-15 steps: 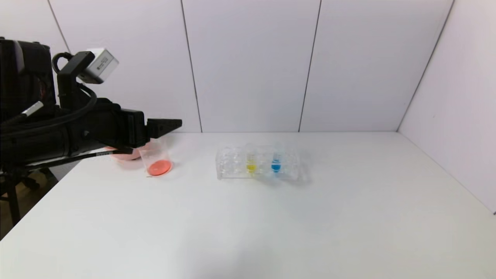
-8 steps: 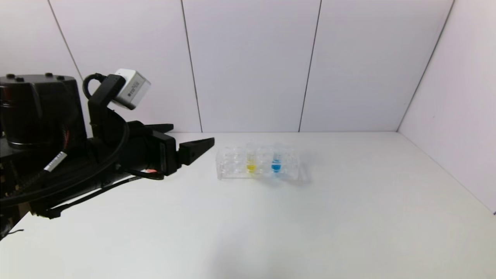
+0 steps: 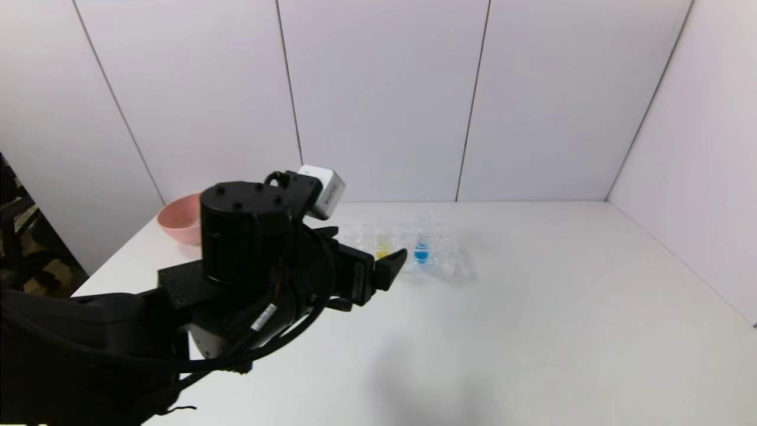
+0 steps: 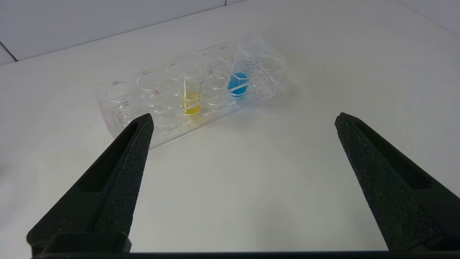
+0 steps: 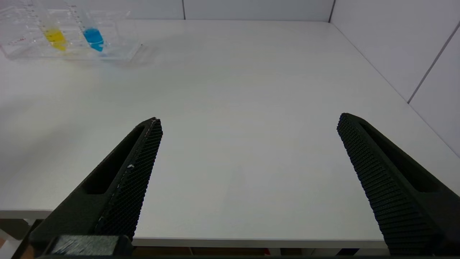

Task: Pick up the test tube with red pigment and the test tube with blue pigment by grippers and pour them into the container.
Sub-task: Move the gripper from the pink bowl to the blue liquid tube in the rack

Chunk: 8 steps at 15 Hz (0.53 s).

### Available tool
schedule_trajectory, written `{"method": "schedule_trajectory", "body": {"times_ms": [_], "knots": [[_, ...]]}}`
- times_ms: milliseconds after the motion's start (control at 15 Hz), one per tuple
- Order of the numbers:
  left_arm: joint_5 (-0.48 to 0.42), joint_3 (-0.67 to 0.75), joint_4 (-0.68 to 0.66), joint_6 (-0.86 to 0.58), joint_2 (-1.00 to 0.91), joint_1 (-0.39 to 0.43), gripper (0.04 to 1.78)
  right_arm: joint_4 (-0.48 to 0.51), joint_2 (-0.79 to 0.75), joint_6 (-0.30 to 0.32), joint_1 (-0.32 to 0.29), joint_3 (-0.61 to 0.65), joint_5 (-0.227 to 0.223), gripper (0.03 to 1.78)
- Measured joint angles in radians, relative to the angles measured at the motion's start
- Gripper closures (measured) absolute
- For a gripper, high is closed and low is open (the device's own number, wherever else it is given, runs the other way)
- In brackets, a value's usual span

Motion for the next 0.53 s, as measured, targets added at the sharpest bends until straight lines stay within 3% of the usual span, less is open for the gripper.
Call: {"method": "schedule_trajectory", "body": {"times_ms": [200, 533], "knots": [[0.056, -0.046, -0.076, -0.015, 0.125, -0.046, 0.06, 0.0, 0.0, 0.0, -0.001, 0.0, 0.0, 0.04], [0.061, -0.178, -0.078, -0.017, 0.285, -0.061, 0.06, 0.0, 0.0, 0.0, 0.0, 0.0, 0.0, 0.04]]}}
